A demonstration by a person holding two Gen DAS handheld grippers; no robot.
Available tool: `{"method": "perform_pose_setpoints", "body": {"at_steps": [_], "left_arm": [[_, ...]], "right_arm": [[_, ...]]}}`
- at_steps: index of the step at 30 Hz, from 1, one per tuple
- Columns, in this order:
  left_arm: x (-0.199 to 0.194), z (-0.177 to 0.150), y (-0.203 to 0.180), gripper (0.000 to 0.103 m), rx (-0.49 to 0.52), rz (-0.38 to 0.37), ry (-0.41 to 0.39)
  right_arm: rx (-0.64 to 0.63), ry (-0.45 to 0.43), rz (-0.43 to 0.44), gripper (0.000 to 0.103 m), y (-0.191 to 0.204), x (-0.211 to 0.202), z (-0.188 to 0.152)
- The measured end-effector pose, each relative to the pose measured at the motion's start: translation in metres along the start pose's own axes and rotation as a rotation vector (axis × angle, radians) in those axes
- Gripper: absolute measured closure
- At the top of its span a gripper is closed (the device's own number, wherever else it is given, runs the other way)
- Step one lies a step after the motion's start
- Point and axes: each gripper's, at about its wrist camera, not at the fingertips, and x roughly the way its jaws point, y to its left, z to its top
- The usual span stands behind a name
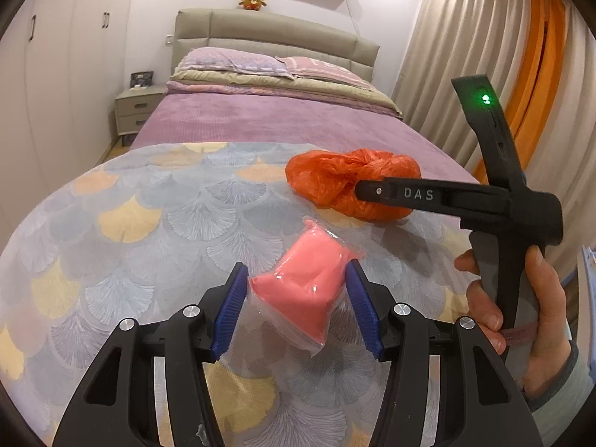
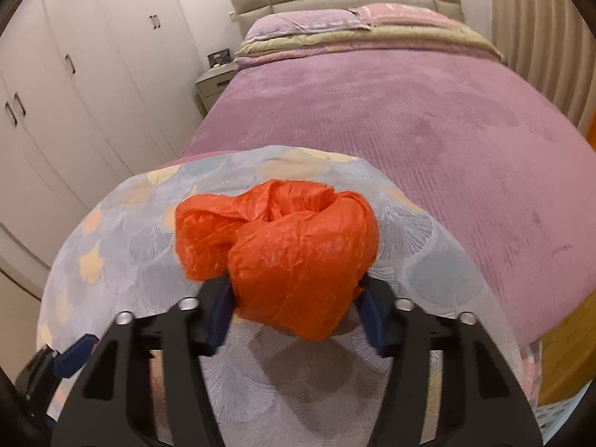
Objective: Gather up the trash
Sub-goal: 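Carry packet and bag over the basket and open both tools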
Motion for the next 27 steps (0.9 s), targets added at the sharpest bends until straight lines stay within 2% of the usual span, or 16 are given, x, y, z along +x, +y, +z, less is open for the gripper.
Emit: {"method": "perform_pose_setpoints", "body": {"at_steps": [3,7,12,18,24,27], "left_arm": [[0.000,0.001,0.002,0.050,-0.007,-0.001,0.000],[0.000,0.002,0.003,0.050,-0.010,-0.004,-0.001],[-0.009,0.003,-0.003,0.050,-0.035,-0.053,0.005],[-0.038,0.010,-0.043,0.050,0.009,-0.131,-0.037],[-0.055,0.008,-0.103,0.050,0.093,-0.219,-0.048],[-0.060,0.003,-0.132,0.050,0.131,-0.253,-0.046]], "right_arm": [[-0.007,-0.017,0.000,0.066,0.000,-0.002,-0.004],[0.052,-0.032,0.019,0.066,-0.003,-0.013,-0.012],[0.103,-0.058,0.009,0.066,-0.017,-0.046,-0.026],[0.162,-0.129,-0.045,0.066,-0.045,-0.115,-0.054],[0.264,-0.192,-0.110,0.066,-0.083,-0.191,-0.093],[0.344,-0.202,-0.186,0.066,-0.111,-0.229,-0.123]]}}
